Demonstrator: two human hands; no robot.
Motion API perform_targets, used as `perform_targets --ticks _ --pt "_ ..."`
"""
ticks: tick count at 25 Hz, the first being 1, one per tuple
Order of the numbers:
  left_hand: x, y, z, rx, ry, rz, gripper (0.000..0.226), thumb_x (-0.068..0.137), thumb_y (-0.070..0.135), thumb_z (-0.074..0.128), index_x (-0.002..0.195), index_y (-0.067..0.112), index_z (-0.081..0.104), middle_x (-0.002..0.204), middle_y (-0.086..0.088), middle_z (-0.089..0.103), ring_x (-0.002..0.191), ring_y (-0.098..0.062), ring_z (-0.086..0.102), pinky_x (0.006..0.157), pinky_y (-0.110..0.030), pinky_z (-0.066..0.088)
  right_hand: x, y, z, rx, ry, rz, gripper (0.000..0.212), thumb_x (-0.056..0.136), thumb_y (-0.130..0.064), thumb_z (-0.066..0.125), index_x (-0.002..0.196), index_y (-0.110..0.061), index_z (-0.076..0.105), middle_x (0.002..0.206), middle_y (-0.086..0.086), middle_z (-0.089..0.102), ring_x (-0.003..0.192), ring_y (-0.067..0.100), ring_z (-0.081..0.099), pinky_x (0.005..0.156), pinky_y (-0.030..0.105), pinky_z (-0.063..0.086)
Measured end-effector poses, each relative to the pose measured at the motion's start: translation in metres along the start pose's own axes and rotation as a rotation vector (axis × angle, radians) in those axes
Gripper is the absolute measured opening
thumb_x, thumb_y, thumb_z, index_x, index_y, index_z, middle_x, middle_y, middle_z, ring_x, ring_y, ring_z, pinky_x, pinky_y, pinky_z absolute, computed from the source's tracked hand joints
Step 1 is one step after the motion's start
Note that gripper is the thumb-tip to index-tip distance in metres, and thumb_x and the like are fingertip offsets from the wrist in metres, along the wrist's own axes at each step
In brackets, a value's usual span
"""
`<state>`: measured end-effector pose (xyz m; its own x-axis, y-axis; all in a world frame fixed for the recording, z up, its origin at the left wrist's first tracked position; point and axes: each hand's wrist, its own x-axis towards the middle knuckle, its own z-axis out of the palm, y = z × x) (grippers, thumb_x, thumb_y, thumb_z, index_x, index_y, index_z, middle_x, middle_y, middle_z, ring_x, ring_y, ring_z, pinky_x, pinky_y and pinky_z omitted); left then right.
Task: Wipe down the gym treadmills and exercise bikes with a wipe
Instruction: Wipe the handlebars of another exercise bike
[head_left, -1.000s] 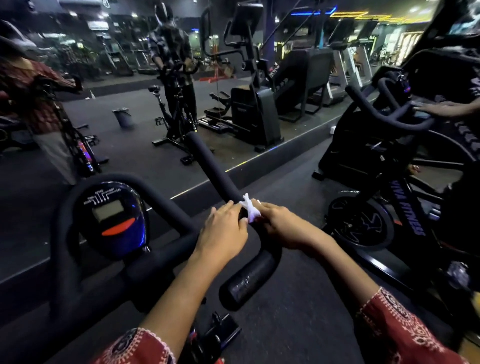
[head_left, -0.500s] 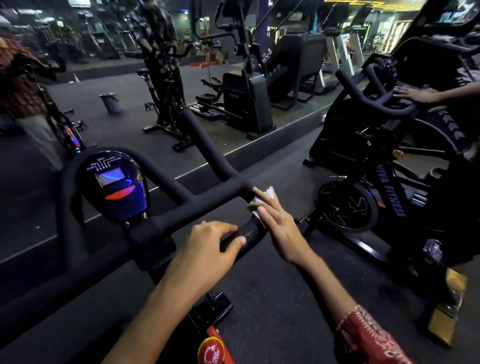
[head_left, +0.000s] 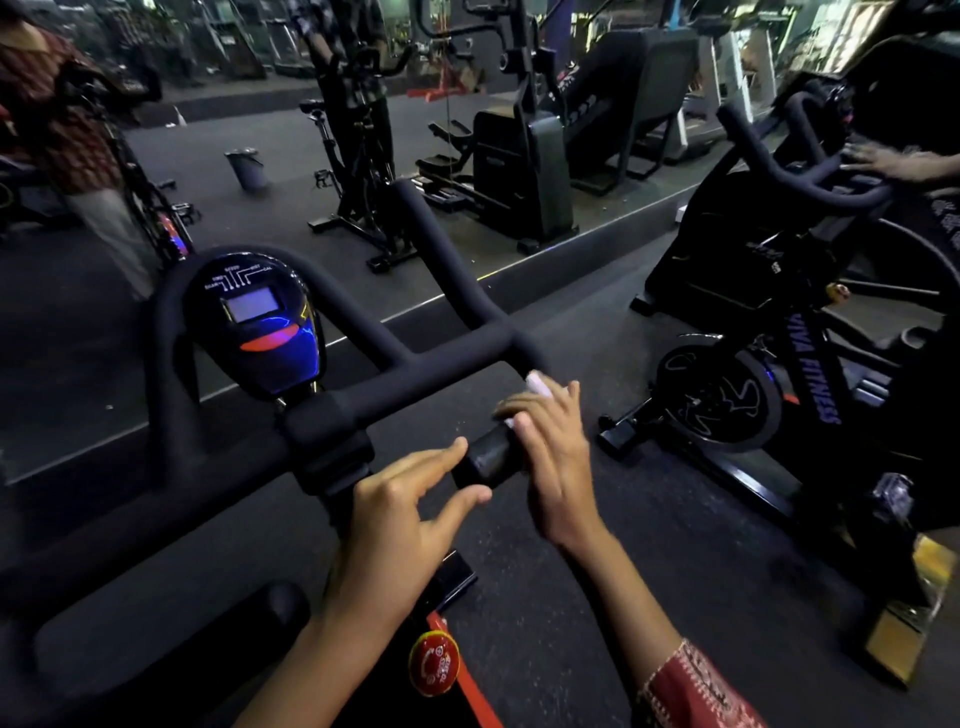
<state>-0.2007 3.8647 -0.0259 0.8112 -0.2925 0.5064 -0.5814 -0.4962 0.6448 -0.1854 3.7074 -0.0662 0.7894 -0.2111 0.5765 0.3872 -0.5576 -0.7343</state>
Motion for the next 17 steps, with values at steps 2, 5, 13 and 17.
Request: perform_targets --ticks 2,5,13,17 --pt "0.000 -0.002 0.001 0.017 0.012 0.024 0.041 0.064 0.020 0.075 0.099 -0.001 0.072 0.094 -0.003 0.071 0.092 0.000 0.059 0.085 0.001 0.038 -0.016 -0.014 0.006 -0.079 -0.078 -0.152 0.050 0.104 -0.038 0.025 0.105 -0.010 0.066 0.108 0.000 0.064 0.124 0.013 0.045 0.116 0.041 0.015" --pt "0.001 -0.003 0.003 0.010 0.027 0.020 0.042 0.062 0.023 0.076 0.096 -0.001 0.073 0.092 -0.004 0.072 0.091 -0.001 0.060 0.083 -0.002 0.041 -0.003 0.007 -0.011 -0.052 -0.157 -0.206 0.044 0.102 -0.035 0.029 0.119 -0.011 0.061 0.122 0.001 0.061 0.126 0.010 0.045 0.115 0.043 0.020" --pt "-0.002 -0.006 0.001 0.047 0.047 0.063 0.042 0.064 0.019 0.074 0.100 -0.002 0.072 0.094 -0.005 0.072 0.092 -0.004 0.060 0.085 0.000 0.038 -0.023 -0.015 0.010 -0.008 -0.051 -0.123 0.035 0.102 -0.028 0.033 0.110 -0.013 0.063 0.114 -0.003 0.062 0.133 0.011 0.038 0.118 0.038 0.007" --pt "-0.003 -0.005 -0.003 0.009 0.082 0.079 0.039 0.066 0.021 0.075 0.099 0.000 0.073 0.098 0.004 0.065 0.093 -0.004 0.060 0.085 -0.003 0.041 -0.007 0.015 -0.008 0.071 -0.077 -0.087 0.045 0.104 -0.041 0.027 0.133 -0.015 0.050 0.135 -0.018 0.048 0.143 0.011 0.025 0.119 0.046 0.012"
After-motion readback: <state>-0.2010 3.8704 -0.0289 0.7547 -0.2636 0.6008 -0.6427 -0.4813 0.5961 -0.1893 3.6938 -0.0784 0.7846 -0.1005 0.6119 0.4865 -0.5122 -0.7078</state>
